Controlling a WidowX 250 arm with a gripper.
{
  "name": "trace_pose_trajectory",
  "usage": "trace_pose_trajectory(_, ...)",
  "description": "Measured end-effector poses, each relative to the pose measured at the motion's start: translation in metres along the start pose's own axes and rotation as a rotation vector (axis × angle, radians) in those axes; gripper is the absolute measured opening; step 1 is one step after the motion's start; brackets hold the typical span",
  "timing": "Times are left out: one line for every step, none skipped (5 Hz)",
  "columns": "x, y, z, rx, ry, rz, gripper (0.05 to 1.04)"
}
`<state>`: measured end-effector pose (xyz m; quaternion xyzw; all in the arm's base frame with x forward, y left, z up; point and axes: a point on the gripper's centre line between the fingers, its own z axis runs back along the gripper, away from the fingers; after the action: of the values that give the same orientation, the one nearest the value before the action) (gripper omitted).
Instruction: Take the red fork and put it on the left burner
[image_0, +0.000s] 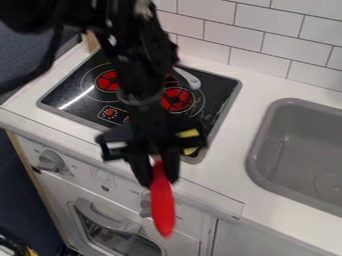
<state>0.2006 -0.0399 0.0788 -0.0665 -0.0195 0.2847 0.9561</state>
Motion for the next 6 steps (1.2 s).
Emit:
trace_pose_trajectory(-0.018,-0.013,-0.004,0.014,0.013,-0.048,0.327)
trace_pose_trajectory(-0.030,-0.023,-0.015,0.036,0.034,-0.095,0.327)
trace_pose_trajectory(-0.025,-0.031,-0.028,0.072,0.053,-0.104,0.327)
trace_pose_trajectory(-0.014,-0.045,-0.034,0.076,0.059,-0.097,0.327)
trace_pose_trajectory(-0.002,-0.052,-0.041,0.088,0.070,-0.078,0.327)
trace_pose_trajectory(0.021,-0.056,-0.045,0.098,0.067,-0.029,0.327)
